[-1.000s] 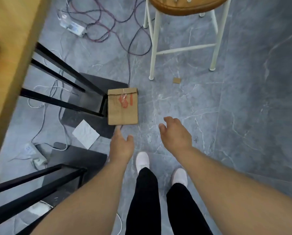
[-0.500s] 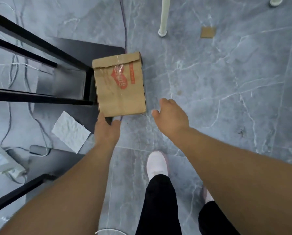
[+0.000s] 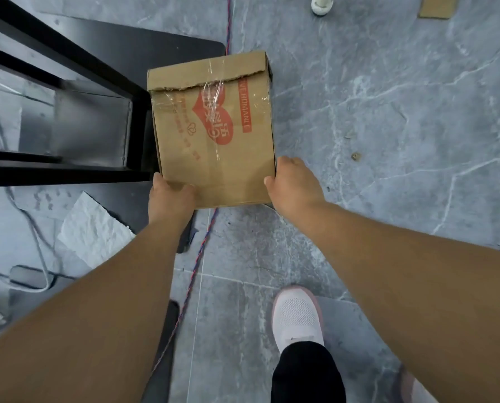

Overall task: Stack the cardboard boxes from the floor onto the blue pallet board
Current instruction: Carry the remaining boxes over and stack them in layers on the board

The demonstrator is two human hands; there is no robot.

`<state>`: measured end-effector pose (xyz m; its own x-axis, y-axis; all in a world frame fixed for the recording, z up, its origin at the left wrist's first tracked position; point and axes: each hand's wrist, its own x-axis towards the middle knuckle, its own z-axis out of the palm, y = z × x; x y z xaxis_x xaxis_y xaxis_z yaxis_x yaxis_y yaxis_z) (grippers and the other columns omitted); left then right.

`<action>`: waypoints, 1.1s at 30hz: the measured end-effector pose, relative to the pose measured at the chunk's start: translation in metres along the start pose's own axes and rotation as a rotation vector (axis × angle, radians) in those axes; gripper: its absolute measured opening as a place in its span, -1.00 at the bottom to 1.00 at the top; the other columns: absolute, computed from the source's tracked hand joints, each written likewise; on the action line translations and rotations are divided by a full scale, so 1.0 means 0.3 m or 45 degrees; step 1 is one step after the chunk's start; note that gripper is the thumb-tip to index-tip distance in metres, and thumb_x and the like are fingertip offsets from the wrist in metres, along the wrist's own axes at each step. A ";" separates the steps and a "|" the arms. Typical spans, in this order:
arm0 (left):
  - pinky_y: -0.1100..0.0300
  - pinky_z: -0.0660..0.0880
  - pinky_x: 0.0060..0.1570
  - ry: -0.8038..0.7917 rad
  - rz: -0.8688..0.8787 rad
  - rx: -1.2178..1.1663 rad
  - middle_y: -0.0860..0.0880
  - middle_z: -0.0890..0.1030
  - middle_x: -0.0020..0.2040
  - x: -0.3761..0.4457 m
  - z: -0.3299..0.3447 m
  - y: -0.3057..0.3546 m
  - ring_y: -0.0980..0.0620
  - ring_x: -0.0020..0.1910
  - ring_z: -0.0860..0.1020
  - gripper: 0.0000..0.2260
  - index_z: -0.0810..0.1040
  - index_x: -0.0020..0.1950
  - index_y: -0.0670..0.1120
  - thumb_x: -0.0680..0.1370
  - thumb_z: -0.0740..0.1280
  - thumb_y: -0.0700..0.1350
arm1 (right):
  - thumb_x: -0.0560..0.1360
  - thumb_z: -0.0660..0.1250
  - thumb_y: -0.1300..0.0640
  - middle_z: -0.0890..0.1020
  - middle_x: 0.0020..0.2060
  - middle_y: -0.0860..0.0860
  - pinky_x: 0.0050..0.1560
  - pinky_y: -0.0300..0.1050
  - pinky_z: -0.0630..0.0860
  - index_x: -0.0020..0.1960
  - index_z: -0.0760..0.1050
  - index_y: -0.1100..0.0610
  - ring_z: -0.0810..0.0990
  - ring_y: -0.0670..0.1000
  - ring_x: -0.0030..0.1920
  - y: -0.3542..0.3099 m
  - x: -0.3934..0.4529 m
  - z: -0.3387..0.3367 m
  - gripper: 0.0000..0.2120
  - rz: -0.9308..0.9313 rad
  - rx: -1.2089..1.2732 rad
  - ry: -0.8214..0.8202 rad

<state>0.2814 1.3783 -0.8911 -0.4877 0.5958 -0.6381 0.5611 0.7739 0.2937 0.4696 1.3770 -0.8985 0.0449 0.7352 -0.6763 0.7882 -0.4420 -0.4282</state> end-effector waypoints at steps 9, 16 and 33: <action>-0.01 0.39 0.17 0.072 -0.148 0.053 -0.20 0.32 0.33 -0.024 0.036 0.034 -0.20 0.09 0.45 -0.57 0.34 0.35 -0.25 0.48 0.14 -0.19 | 0.54 0.16 0.30 0.42 0.18 0.17 -0.09 -0.11 0.35 0.23 0.34 0.26 0.48 0.15 0.08 0.028 -0.009 -0.016 -0.73 0.120 0.143 0.027; 0.02 0.39 0.15 -0.011 -0.190 0.031 -0.15 0.35 0.33 -0.330 0.089 0.055 -0.20 0.18 0.44 -0.50 0.31 0.40 -0.10 0.45 0.20 -0.20 | 0.51 0.13 0.32 0.43 0.17 0.17 -0.02 -0.05 0.39 0.21 0.34 0.27 0.48 0.18 0.12 0.153 -0.250 -0.233 -0.73 0.231 0.042 -0.002; 0.07 0.45 0.06 -0.073 -0.376 -0.307 -0.04 0.55 0.05 -1.293 -0.124 0.177 -0.06 -0.05 0.47 -0.66 0.43 0.21 0.02 0.47 0.23 -0.23 | 0.49 0.07 0.32 0.52 0.07 0.16 -0.14 -0.10 0.39 0.12 0.43 0.24 0.54 0.17 0.01 0.252 -1.018 -0.782 -0.74 0.144 -0.038 -0.010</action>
<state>0.4755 1.1963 -0.6015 -0.5627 0.3323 -0.7570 0.2255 0.9426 0.2461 0.6595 1.2395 -0.5837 0.1300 0.6772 -0.7242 0.7963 -0.5065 -0.3308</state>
